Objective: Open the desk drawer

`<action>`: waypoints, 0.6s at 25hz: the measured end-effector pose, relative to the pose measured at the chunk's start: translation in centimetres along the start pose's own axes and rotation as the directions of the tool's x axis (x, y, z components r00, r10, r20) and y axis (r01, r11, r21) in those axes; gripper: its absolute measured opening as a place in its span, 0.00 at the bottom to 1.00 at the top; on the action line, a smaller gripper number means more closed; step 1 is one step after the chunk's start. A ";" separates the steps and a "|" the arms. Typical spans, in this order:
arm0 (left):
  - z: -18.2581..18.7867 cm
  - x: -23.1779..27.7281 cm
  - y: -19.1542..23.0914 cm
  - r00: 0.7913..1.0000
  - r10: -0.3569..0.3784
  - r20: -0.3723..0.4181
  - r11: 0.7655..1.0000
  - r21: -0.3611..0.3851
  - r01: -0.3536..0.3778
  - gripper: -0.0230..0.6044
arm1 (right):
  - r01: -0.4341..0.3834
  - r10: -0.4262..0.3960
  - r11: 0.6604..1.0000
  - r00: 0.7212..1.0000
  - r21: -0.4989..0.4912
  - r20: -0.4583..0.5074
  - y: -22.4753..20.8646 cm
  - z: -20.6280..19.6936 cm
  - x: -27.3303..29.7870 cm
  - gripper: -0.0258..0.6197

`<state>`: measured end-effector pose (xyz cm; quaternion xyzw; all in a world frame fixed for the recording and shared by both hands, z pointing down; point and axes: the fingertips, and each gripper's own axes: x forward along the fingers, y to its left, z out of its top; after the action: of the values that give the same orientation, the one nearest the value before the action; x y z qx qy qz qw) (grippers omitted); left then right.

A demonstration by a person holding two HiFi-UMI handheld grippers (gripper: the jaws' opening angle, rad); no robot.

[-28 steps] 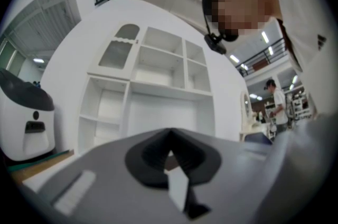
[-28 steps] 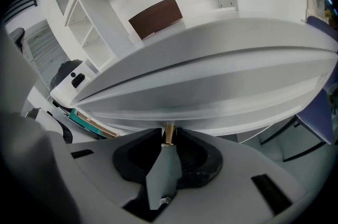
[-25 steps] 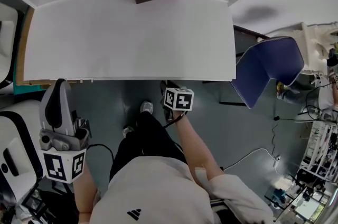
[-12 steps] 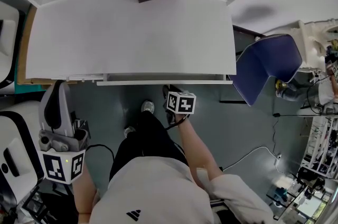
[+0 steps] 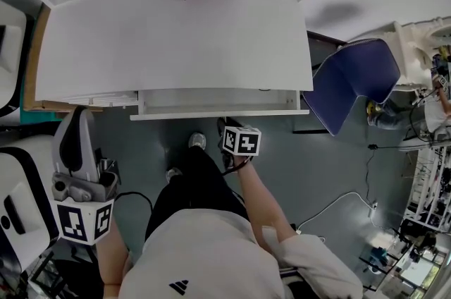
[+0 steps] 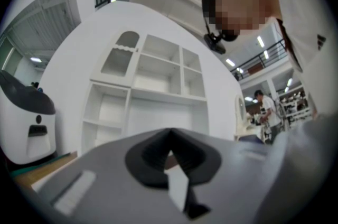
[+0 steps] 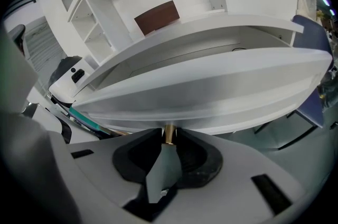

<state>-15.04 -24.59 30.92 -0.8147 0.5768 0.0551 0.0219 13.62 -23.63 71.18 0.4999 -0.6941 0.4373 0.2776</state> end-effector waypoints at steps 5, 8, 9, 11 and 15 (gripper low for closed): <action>0.2 -1.2 -0.3 1.000 -0.007 0.008 1.000 0.002 0.007 0.04 | 0.008 -0.008 1.000 1.000 0.004 0.008 0.0 -1.3 -0.6 0.18; 0.4 -2.0 -0.5 1.000 -0.009 0.014 1.000 0.004 0.009 0.04 | 0.007 -0.008 1.000 1.000 0.009 0.006 0.1 -2.3 -0.9 0.18; 0.5 -2.2 -0.6 1.000 -0.009 0.016 1.000 0.004 0.009 0.04 | 0.007 -0.007 1.000 1.000 0.010 0.005 0.2 -2.7 -1.0 0.18; 0.6 -2.7 -0.8 1.000 -0.011 0.020 1.000 0.006 0.011 0.04 | 0.008 -0.008 1.000 1.000 0.011 0.005 0.2 -3.3 -1.3 0.18; 1.0 -3.6 -1.4 1.000 -0.015 0.026 1.000 0.007 0.014 0.04 | 0.004 -0.004 1.000 1.000 0.015 0.007 0.3 -4.5 -1.9 0.18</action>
<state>-14.97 -20.65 30.32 -0.8180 0.5708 0.0635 0.0326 13.81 -18.75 71.58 0.5050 -0.6908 0.4400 0.2724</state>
